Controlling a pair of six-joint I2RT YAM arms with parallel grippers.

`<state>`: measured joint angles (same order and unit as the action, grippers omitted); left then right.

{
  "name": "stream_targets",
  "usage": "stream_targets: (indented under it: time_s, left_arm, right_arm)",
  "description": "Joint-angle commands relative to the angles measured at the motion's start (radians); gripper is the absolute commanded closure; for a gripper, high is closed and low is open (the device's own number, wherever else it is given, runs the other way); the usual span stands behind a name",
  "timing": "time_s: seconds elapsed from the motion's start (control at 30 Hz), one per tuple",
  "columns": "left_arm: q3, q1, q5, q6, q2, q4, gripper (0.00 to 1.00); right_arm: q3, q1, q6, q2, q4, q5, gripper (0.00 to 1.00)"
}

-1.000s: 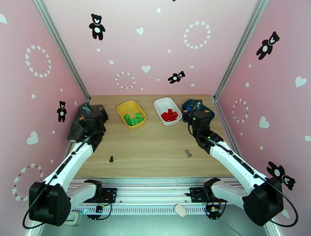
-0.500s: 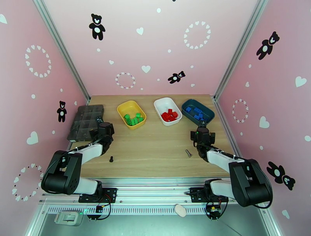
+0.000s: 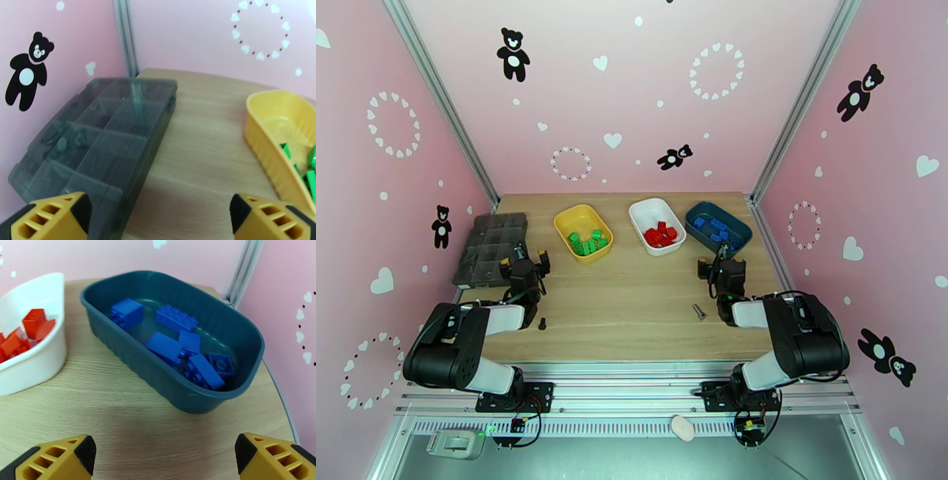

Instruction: Sort the legos into containers by color

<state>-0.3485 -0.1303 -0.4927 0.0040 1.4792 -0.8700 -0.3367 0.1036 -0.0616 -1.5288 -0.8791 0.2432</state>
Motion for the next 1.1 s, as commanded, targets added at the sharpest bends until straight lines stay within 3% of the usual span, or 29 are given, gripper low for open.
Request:
stream_targets:
  time_s: [0.0,0.1,0.13,0.17,0.23,0.3,0.67,1.07]
  left_arm:
    - [0.053,0.007,0.065,0.025,-0.008,-0.127,0.02]
    - [0.088,0.017,0.119,0.023,0.029,-0.205,0.02]
    - [0.091,0.02,0.128,0.05,0.097,-0.308,0.02]
    - [0.075,0.012,0.108,0.058,0.097,-0.302,0.01]
    - [0.003,0.051,0.145,-0.006,0.048,-0.066,0.01]
    - [-0.004,0.075,0.16,-0.025,0.055,-0.068,0.02]
    - [-0.008,0.083,0.16,-0.038,0.053,-0.054,0.02]
    - [-0.006,0.083,0.161,-0.038,0.053,-0.054,0.02]
  right_arm:
    - [0.046,0.006,0.038,0.016,-0.119,-0.071,0.01]
    - [0.046,0.024,0.067,0.012,-0.118,-0.082,0.01]
    - [0.028,0.021,0.062,0.014,-0.079,-0.083,0.01]
    - [0.001,0.014,0.051,0.01,-0.032,-0.076,0.01]
    - [-0.06,-0.003,0.017,-0.003,0.061,-0.06,0.01]
    - [-0.076,-0.042,-0.013,-0.004,0.088,-0.099,0.01]
    - [-0.062,-0.027,-0.006,0.0,0.062,-0.063,0.01]
    - [-0.076,-0.036,-0.003,-0.001,0.091,-0.106,0.01]
